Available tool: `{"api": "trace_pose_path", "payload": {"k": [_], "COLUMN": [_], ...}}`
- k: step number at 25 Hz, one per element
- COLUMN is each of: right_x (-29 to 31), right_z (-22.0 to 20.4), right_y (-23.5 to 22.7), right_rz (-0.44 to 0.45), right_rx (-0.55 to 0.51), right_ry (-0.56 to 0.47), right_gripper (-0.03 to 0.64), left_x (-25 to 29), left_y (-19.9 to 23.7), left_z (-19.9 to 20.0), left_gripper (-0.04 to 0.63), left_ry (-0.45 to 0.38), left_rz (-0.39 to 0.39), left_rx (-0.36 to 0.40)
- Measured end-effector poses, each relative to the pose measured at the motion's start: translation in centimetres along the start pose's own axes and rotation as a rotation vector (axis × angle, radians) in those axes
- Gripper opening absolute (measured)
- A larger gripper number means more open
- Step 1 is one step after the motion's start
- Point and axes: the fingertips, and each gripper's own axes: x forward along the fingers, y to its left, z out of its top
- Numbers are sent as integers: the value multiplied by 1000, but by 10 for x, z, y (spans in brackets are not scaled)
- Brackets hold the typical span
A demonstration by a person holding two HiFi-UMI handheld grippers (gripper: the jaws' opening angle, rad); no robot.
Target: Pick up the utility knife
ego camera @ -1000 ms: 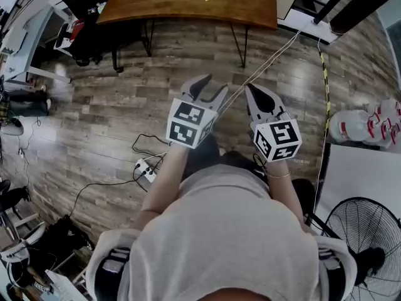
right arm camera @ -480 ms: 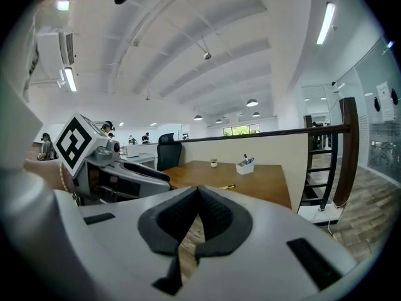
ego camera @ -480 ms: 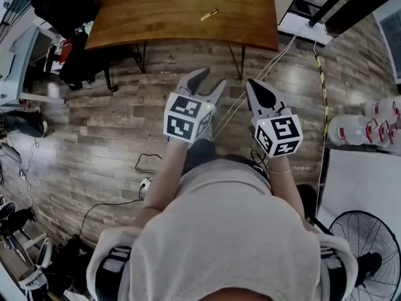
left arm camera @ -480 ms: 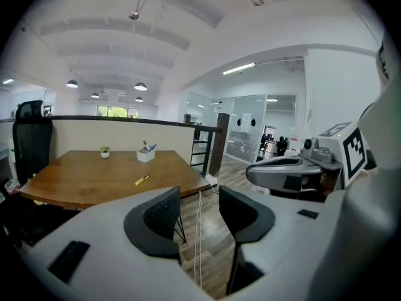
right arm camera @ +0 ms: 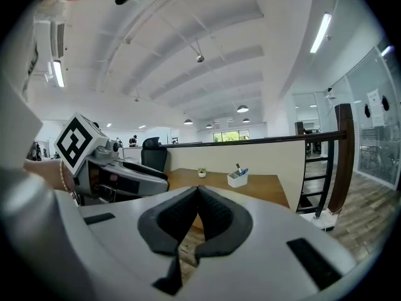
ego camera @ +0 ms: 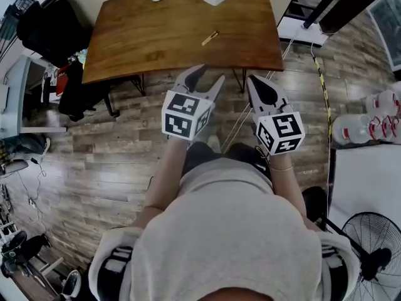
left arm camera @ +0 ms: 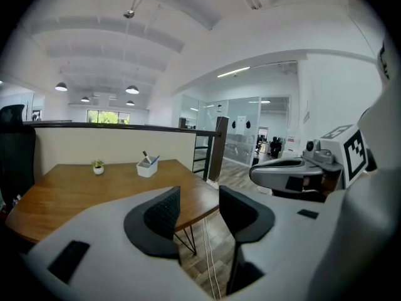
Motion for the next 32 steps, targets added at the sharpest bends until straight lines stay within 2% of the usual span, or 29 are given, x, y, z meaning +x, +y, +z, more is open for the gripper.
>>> {"api": "trace_pose_path", "payload": {"k": [9, 16, 32], "right_x": [19, 62, 196], "right_z": [-9, -6, 35], "right_y": [-13, -28, -117], "right_rz": [-24, 23, 161], "right_rx": [8, 10, 2], "right_ry": [43, 49, 25], "right_gripper": [12, 12, 12], "left_x": [19, 43, 161], "left_y": [23, 51, 139], "left_z": [-14, -9, 53], "left_gripper": [195, 193, 190], "left_ry": [36, 56, 91], "left_rz": [-14, 12, 97], "left_rx": [-56, -63, -38]}}
